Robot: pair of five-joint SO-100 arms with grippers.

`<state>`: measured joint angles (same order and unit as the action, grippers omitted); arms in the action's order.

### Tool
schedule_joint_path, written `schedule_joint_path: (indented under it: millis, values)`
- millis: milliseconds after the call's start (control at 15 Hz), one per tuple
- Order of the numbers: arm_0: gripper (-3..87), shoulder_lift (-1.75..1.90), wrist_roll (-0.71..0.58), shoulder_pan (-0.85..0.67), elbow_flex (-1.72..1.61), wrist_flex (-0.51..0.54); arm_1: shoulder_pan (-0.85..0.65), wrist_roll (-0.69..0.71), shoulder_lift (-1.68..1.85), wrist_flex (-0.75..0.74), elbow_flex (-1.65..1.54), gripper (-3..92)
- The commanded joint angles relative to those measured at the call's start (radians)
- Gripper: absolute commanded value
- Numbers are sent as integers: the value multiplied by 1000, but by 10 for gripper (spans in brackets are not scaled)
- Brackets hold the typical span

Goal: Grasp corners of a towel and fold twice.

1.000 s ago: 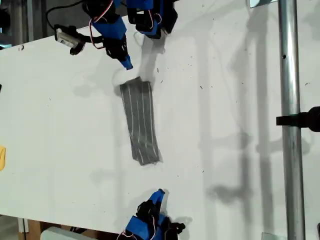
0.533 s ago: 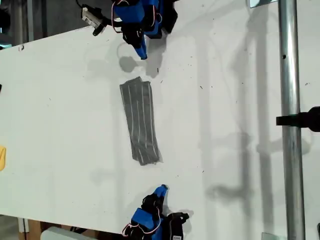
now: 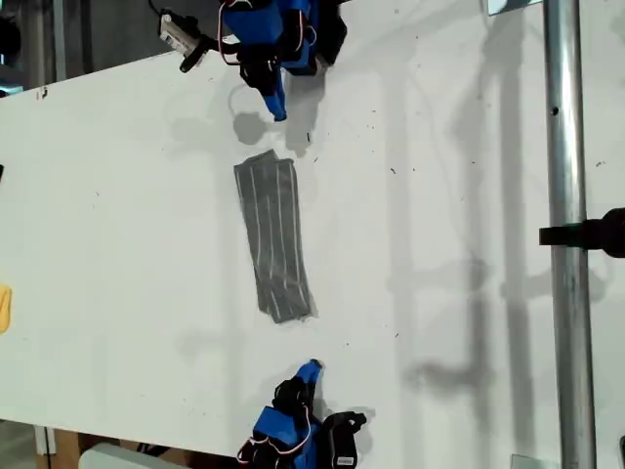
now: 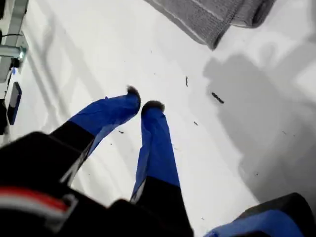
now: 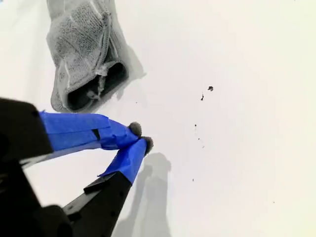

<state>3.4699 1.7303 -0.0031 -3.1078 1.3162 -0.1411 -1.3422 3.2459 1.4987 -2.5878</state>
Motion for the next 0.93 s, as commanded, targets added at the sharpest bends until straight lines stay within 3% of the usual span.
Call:
schedule_joint_path:
  millis: [0, 267, 467, 867]
  values:
    - [-18, 6, 0, -2, -8, -9, -26, 221, -291, -109, 233, 416]
    - [-18, 6, 26, 26, -8, -11, -331, 560, -549, -176, 284, 480]
    - [-18, 6, 32, 43, -6, -9, -502, 724, -638, -377, 110, 465]
    - [-18, 6, 35, 48, -6, -9, -554, 833, -1111, -680, 117, 451]
